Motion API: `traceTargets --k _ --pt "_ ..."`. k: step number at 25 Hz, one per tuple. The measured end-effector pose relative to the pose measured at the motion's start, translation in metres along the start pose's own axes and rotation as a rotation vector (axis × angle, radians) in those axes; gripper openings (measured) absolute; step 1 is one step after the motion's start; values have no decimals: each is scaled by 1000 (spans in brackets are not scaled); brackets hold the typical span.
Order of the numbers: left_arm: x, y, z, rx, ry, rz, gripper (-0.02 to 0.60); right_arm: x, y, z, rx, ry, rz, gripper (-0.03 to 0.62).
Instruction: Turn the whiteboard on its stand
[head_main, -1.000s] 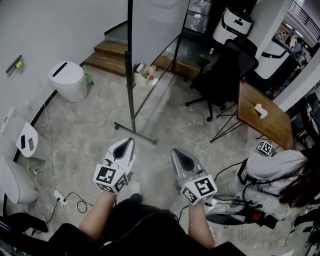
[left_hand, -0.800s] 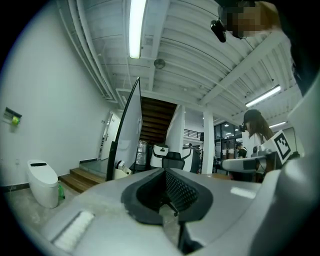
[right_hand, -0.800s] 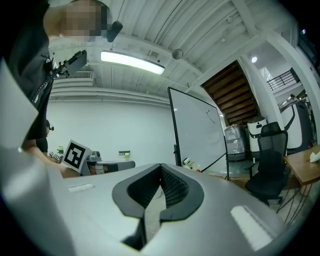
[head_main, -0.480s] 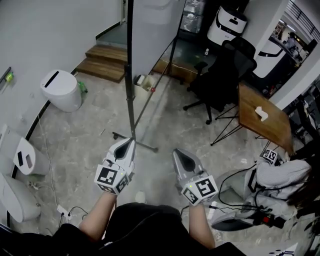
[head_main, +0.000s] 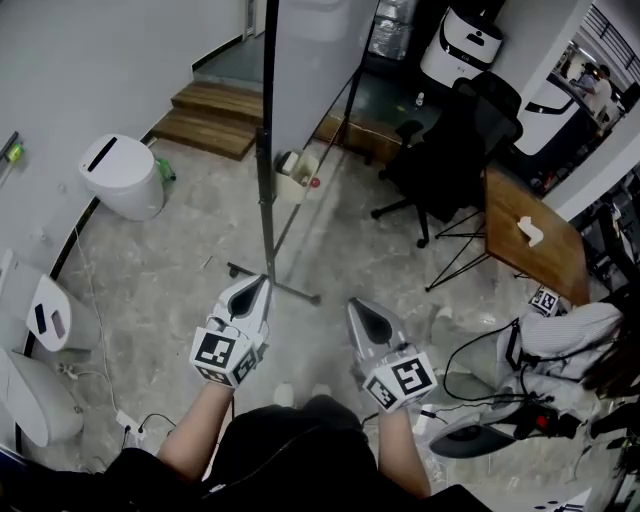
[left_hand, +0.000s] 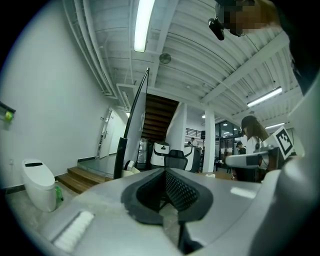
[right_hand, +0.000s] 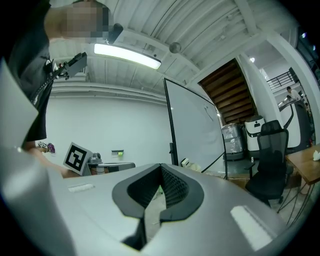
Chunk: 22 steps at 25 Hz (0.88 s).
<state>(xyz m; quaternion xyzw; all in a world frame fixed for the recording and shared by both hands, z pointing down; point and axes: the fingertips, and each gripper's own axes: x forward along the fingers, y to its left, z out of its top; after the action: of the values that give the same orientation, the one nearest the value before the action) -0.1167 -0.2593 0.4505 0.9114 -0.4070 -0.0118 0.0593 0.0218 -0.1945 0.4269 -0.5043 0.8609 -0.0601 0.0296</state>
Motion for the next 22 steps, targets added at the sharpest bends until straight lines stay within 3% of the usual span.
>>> traceTargets --k 11,22 --pt "31 20 15 37 -14 100 5 24 -28 26 -18 -44 53 9" --pt "102 70 40 116 -38 210 49 44 -64 44 -41 -62 102 9"
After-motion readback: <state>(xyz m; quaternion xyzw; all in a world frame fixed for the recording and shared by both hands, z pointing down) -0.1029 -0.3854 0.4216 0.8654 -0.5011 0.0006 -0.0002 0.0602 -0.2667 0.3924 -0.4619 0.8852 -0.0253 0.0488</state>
